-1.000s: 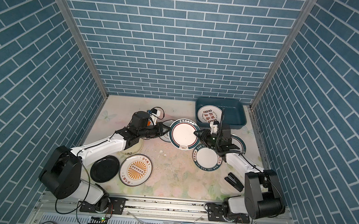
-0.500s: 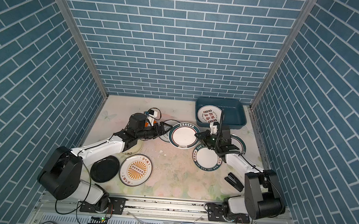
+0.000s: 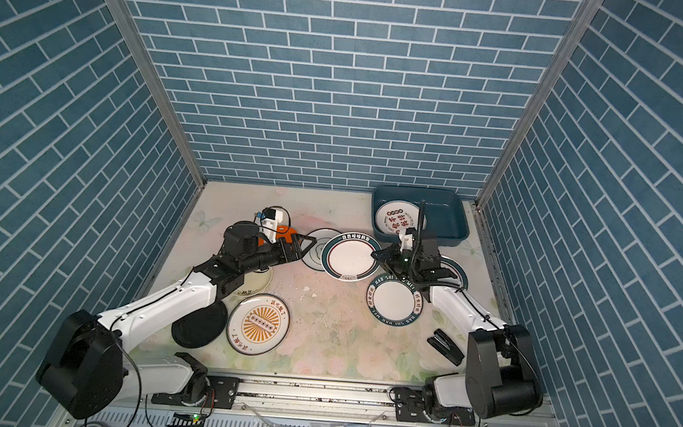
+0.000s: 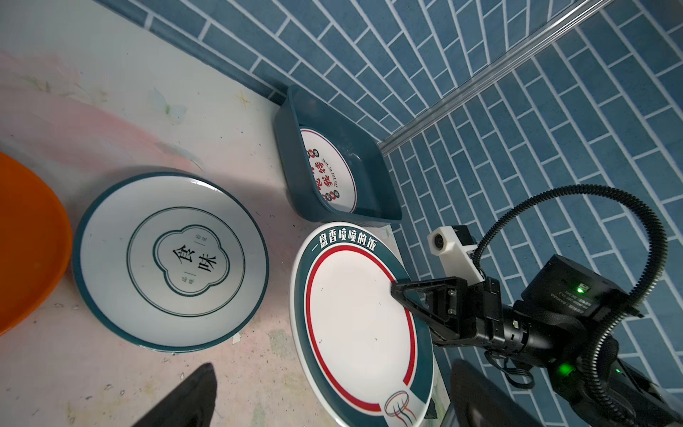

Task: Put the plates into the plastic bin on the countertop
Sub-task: 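Carry the plate into the teal bin with the right gripper while the left draws back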

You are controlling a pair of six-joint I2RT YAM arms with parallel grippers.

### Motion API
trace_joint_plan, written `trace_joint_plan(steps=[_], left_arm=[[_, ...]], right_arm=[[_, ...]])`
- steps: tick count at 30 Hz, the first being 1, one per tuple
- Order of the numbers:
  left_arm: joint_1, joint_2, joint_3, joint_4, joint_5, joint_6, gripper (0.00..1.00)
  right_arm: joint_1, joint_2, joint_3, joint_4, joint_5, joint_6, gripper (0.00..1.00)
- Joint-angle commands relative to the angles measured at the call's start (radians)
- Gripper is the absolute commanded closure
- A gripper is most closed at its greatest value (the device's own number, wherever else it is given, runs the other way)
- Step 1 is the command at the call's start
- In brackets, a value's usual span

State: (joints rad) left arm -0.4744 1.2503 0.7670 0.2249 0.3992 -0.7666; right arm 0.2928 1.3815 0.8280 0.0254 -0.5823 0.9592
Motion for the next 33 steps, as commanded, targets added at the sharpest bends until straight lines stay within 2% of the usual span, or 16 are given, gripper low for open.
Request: trace_joint_plan(steps=[1,10,17,25,33], left_arm=[[0.010,-0.054,-0.014,-0.052,-0.051,0.068,0.00],[0.015,-0.145,-0.062,-0.123,-0.095,0.122,0.00],[0.015,-0.183,-0.094,-0.168,-0.123,0.159,0.00],[0.015,-0.231,-0.101,-0.231,-0.156,0.184,0.00],[0.014,-0.241,-0.112,-0.228,-0.121,0.170,0.00]], right_arm=[[-0.012,-0.029,0.067,-0.104,0.039,-0.074,1.00],[-0.162,-0.002,0.185,-0.183,0.053,-0.108,1.00],[-0.255,0.034,0.261,-0.231,0.192,-0.138,1.00],[-0.276,0.200,0.443,-0.333,0.351,-0.254,1.00],[-0.281,0.413,0.636,-0.339,0.399,-0.286,1.00]])
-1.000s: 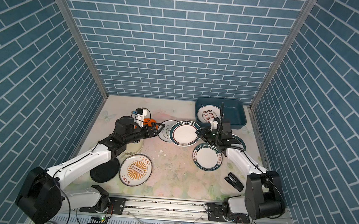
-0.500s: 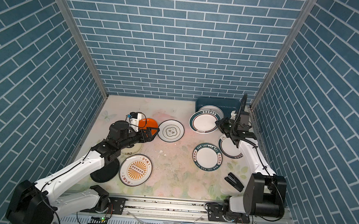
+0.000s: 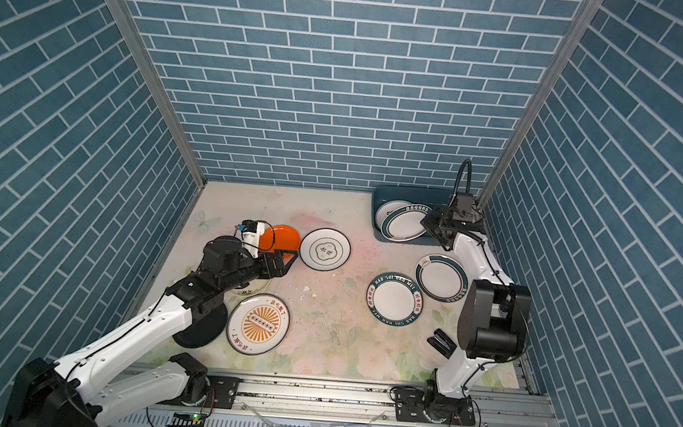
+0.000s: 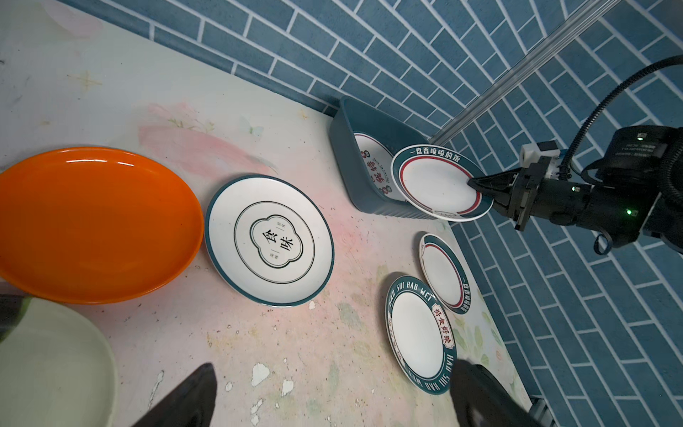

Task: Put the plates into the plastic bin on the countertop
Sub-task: 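Carry the plate into the teal bin with the right gripper while the left draws back, then lower the plate flat into the bin and open the right gripper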

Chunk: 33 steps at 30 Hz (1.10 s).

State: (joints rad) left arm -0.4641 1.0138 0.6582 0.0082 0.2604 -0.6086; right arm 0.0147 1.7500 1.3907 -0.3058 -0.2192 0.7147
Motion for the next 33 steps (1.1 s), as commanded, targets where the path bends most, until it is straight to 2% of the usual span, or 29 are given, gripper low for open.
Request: trace_joint_plan(steps=[1,6,13,24,28,33], left_arm=[[0.005,-0.002,0.001,-0.015,0.024,0.013,0.00],[0.005,0.000,0.010,-0.027,0.047,0.011,0.00],[0.004,0.000,0.006,0.010,0.042,-0.034,0.00],[0.005,0.020,0.035,-0.016,0.045,-0.023,0.00],[0.005,0.029,0.064,-0.026,0.052,-0.017,0.00],[0.005,0.039,0.077,-0.043,0.056,-0.006,0.00]], right_arm=[[-0.005,0.071,0.104,-0.020,0.038,-0.043,1.00],[-0.005,0.186,0.224,-0.027,0.061,-0.045,1.00],[-0.004,0.302,0.294,-0.035,0.088,-0.015,1.00],[-0.003,0.403,0.320,-0.005,-0.057,0.091,1.00],[-0.003,0.410,0.315,0.005,-0.068,0.109,1.00],[-0.001,0.423,0.315,0.024,-0.104,0.134,0.94]])
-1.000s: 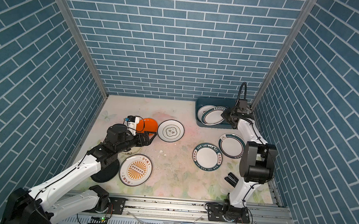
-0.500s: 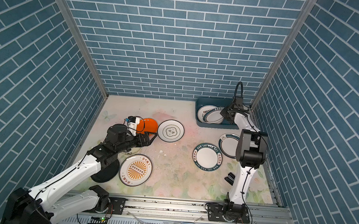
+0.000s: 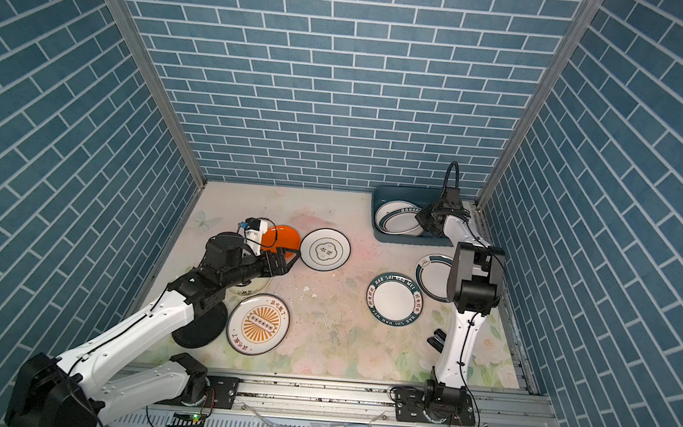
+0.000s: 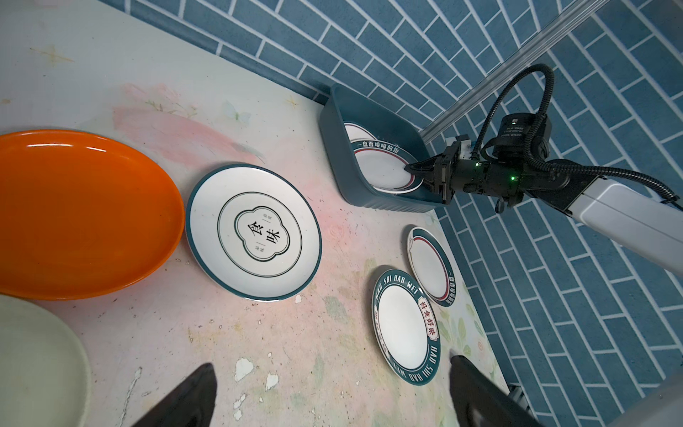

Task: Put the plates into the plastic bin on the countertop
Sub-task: 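Lower the plate flat into the bin and open the right gripper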

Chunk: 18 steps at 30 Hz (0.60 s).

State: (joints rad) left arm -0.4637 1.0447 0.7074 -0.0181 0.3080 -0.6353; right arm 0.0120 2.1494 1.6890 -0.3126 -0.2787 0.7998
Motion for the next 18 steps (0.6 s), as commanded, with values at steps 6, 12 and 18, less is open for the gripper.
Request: trace_joint_plan(steps=[6,12,18], left_arm=[[0.004,0.005,0.024,-0.014,0.000,0.014,0.00],[0.005,-0.006,0.018,-0.016,-0.008,0.010,0.00],[0.004,-0.007,0.016,-0.017,-0.007,0.009,0.00]], right_arm=[[0.006,0.036,0.033,0.049,-0.082,0.059,0.76],[0.010,0.074,0.053,0.048,-0.103,0.062,0.55],[0.016,0.087,0.122,-0.039,-0.105,0.014,0.44]])
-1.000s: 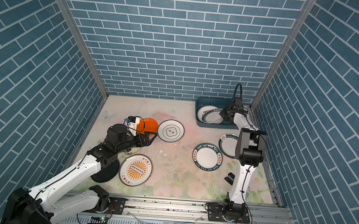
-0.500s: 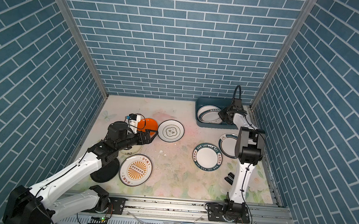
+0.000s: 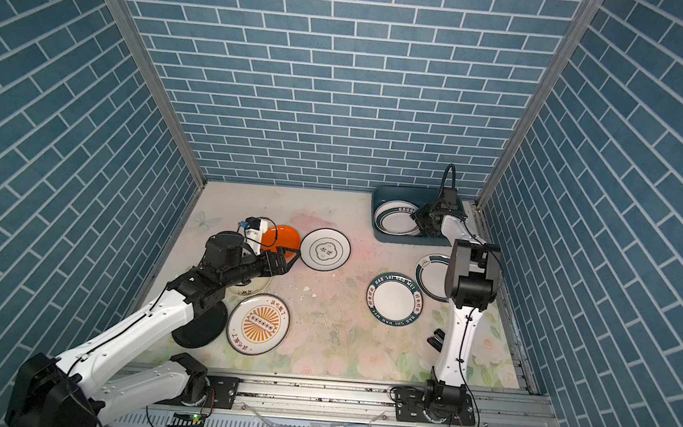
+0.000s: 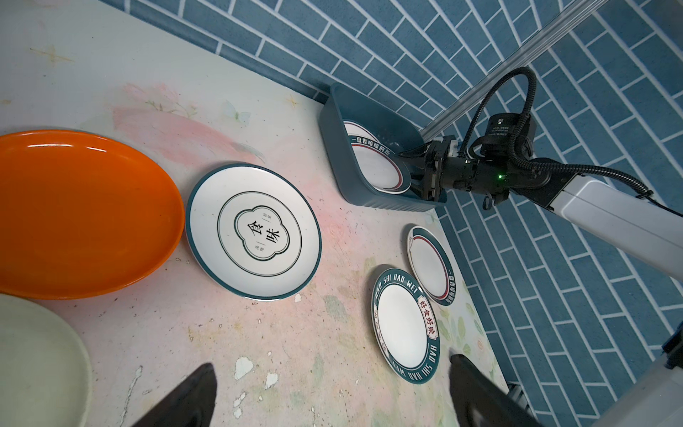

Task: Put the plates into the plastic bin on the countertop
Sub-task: 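Lower the plate flat into the bin and open the right gripper, then withdraw the right gripper from the bin toward the nearer plates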

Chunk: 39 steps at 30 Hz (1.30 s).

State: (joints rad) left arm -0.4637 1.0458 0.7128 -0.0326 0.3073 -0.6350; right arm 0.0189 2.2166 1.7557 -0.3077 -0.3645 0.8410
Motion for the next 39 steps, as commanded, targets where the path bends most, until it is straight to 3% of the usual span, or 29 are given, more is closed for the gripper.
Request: trace_joint_plan(steps=[1,6,9,15,20,27,32,39], left_arm=[[0.004,-0.009,0.010,-0.001,-0.006,0.009,0.00],[0.005,-0.009,0.002,-0.002,-0.003,0.008,0.01],[0.004,-0.016,0.001,-0.007,0.000,0.008,0.00],[0.004,-0.037,-0.010,-0.014,-0.017,0.008,0.00],[0.004,-0.033,-0.010,-0.011,-0.017,0.005,0.00],[0.004,-0.014,-0.009,0.001,-0.014,0.002,0.00],[0.005,-0.004,-0.010,0.011,-0.011,-0.002,0.01],[0.004,0.041,0.026,0.033,-0.018,0.015,0.00]], right_arm=[[0.008,0.023,0.065,-0.056,-0.019,-0.032,0.42],[0.017,0.049,0.138,-0.147,-0.022,-0.081,0.17],[0.027,0.050,0.181,-0.236,0.058,-0.133,0.02],[0.036,0.007,0.191,-0.252,0.089,-0.218,0.01],[0.046,0.018,0.316,-0.400,0.160,-0.315,0.01],[0.044,0.009,0.344,-0.450,0.183,-0.349,0.01],[0.044,-0.016,0.292,-0.418,0.187,-0.349,0.01],[0.035,-0.246,0.075,-0.314,0.141,-0.322,0.01]])
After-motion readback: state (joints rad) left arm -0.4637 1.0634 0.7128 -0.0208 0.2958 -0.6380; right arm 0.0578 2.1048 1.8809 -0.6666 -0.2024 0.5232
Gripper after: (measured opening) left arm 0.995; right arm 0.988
